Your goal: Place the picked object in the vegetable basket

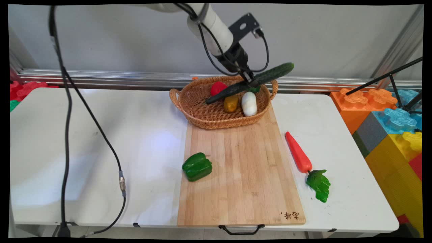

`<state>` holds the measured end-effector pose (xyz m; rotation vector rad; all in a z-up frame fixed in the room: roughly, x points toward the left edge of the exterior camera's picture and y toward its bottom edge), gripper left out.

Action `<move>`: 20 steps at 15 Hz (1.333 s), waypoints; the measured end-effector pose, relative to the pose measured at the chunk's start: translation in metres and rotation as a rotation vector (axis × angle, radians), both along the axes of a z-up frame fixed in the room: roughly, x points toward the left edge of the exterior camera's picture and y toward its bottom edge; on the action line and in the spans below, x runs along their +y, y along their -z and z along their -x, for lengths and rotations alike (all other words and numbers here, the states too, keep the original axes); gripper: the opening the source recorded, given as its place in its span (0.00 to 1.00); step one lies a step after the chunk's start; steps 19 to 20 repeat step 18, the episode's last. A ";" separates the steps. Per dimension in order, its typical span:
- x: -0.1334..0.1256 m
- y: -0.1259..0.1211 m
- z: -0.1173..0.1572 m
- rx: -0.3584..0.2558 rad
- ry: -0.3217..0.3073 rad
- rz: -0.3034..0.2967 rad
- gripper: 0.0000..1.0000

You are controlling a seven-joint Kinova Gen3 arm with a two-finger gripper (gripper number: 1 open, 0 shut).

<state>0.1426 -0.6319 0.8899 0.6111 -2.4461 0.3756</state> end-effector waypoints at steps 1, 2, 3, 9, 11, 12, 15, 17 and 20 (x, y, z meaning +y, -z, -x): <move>-0.005 0.011 0.000 -0.010 0.009 -0.003 0.00; -0.008 0.021 0.000 -0.019 0.018 -0.008 0.00; -0.010 0.030 -0.001 -0.029 0.028 -0.016 0.00; -0.017 0.060 -0.005 -0.065 0.075 -0.038 0.00; -0.019 0.064 -0.006 -0.069 0.087 -0.038 0.00; -0.019 0.065 -0.006 -0.069 0.090 -0.037 1.00; -0.020 0.063 -0.006 -0.064 0.098 -0.031 1.00; -0.020 0.060 -0.006 -0.061 0.100 -0.030 1.00; -0.020 0.058 -0.007 -0.059 0.100 -0.029 1.00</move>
